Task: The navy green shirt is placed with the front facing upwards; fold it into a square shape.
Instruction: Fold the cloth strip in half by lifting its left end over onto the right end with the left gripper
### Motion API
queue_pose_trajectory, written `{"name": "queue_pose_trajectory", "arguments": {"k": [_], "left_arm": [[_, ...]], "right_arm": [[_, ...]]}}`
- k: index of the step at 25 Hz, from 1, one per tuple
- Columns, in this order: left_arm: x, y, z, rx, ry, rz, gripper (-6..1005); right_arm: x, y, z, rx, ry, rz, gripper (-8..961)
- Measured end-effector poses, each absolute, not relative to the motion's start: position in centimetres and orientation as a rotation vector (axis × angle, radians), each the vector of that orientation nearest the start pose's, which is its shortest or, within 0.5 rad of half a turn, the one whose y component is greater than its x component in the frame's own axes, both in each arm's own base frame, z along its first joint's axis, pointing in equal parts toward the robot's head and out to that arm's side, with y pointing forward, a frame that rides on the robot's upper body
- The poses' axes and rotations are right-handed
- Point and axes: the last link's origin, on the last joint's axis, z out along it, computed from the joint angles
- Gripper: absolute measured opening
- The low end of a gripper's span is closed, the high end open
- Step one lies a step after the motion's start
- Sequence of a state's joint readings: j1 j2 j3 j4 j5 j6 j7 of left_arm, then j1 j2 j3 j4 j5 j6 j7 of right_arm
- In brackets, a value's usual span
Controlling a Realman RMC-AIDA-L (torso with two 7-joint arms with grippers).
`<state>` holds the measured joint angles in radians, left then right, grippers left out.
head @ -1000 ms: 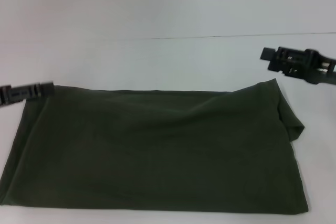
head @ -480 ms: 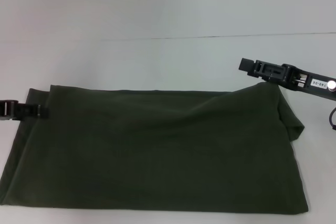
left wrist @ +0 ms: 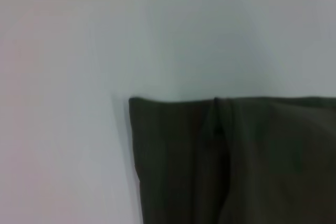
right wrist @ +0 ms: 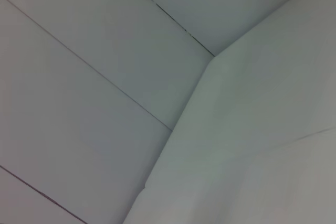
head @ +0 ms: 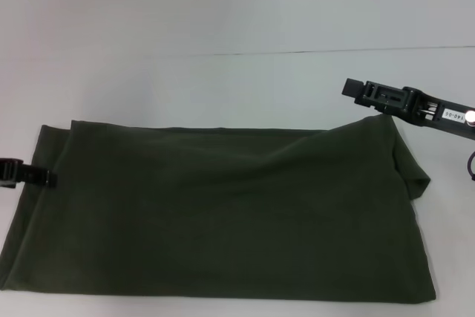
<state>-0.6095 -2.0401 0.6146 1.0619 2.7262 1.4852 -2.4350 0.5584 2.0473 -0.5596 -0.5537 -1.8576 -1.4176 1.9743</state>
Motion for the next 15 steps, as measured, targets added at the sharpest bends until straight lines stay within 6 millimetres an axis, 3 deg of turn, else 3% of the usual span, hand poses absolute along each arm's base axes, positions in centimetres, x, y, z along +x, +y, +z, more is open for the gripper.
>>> {"name": "queue_pose_trajectory", "arguments": {"k": [7, 15], "left_arm": [[-28.8, 35.7, 9.8, -2.21, -1.622, -0.104, 833], [-29.7, 36.0, 6.7, -2.26, -1.701, -0.146, 833]], "right_arm": [[27.0, 36.4, 2.6, -2.202, 1.501, 1.074, 690], [27.0, 36.3, 2.2, -2.21, 1.508, 1.067, 690]]}}
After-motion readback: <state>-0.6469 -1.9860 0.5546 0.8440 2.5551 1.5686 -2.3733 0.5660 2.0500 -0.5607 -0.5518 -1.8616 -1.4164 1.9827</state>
